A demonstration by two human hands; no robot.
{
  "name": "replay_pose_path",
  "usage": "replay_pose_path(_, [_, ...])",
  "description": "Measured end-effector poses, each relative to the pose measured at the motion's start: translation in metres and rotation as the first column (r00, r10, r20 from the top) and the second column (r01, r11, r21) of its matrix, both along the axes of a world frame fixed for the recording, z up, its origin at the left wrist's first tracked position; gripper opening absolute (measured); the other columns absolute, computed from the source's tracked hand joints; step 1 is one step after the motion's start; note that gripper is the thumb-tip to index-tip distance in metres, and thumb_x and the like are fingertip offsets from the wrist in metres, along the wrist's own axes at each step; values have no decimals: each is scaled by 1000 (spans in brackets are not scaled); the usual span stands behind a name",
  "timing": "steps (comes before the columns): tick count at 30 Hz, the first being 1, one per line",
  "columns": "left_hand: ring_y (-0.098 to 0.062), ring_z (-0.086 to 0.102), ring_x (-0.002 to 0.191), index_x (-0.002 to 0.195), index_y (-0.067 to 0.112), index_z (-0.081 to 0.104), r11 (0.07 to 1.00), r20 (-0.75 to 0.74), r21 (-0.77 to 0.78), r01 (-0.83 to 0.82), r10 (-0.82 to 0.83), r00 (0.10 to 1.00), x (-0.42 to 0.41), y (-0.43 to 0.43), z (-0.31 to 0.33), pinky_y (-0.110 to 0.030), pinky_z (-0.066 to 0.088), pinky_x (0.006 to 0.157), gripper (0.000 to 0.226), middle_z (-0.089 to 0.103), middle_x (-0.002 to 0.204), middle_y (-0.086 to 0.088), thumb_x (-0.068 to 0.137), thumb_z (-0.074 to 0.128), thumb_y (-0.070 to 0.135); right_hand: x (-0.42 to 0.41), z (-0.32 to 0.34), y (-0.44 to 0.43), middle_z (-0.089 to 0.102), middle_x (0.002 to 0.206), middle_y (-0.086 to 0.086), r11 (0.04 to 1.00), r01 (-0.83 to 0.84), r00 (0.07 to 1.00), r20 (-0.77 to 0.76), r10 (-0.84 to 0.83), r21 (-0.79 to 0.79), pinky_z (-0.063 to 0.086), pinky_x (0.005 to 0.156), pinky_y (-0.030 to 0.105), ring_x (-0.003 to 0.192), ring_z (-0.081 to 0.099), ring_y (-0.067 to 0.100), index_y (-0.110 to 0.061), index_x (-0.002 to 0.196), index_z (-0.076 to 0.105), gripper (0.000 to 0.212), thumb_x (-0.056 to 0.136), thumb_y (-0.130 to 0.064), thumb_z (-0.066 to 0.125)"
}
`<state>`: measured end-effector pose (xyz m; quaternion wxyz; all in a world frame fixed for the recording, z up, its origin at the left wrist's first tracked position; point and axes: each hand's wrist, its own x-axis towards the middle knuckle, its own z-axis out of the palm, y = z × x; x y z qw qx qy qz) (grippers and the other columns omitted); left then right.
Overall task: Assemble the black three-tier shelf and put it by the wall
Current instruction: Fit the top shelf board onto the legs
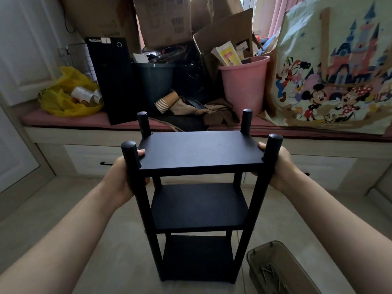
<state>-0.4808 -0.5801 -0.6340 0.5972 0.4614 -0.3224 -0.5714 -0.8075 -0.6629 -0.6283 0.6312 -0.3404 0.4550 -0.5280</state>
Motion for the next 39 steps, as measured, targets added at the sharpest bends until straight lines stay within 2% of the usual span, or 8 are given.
replay_pose_path(6, [-8,58,45,79,20,69,999,-125,14,43,-41,991,3,3,1,-17,46,42,19,59,61,7,88,64,36,12,2,-4,55,72,4,999,-32,999,6,31,8,48,66,33,65,56,20,-13,87,57,20,100,-22,44])
replay_pose_path(11, [-16,75,75,82,19,83,992,-147,-16,129,-130,981,12,8,-2,-27,60,63,25,76,86,1,81,67,38,24,5,-6,52,71,2,994,-105,994,-31,104,-5,45,60,27,61,53,17,-17,82,55,23,99,-22,41])
replay_pose_path(19, [-14,72,65,71,17,81,998,-191,22,59,-54,980,11,14,-5,-22,58,56,18,72,77,2,75,68,28,27,7,-12,49,67,1,996,-84,995,-62,83,-12,47,52,22,54,52,14,-15,80,54,21,96,-21,43])
replay_pose_path(24, [-14,64,66,94,15,65,1000,-199,14,9,-6,980,9,13,-6,-21,53,57,23,61,78,2,76,67,29,24,12,-6,57,63,0,987,-137,988,-56,142,81,52,49,21,52,60,14,-13,84,57,37,94,-48,55])
replay_pose_path(29, [-12,69,59,97,14,60,1000,-219,-22,-11,6,976,7,12,-5,-21,55,52,23,68,70,3,80,66,28,23,9,-5,59,72,0,980,-189,980,-44,192,56,52,51,20,56,59,12,-14,98,59,17,97,-29,53])
replay_pose_path(33, [-14,72,61,100,14,60,999,-210,-14,-28,25,977,8,11,-6,-22,55,51,18,72,72,2,86,64,26,24,8,-7,53,76,3,989,-143,988,-53,145,44,48,58,27,63,54,17,-9,104,56,17,99,-25,50])
replay_pose_path(36, [-15,73,65,104,14,62,999,-163,-30,-21,16,987,7,10,-6,-23,57,53,31,74,77,1,79,67,30,24,9,-6,49,72,2,988,-142,986,-83,147,56,44,55,26,60,50,17,-12,90,56,18,98,-25,48])
replay_pose_path(39, [-15,75,68,107,16,64,999,-119,-40,-32,27,993,10,9,-8,-24,57,54,24,76,79,1,90,62,33,23,9,-5,49,66,0,986,-157,981,-103,162,55,43,47,21,52,49,13,-15,80,54,21,95,-29,50])
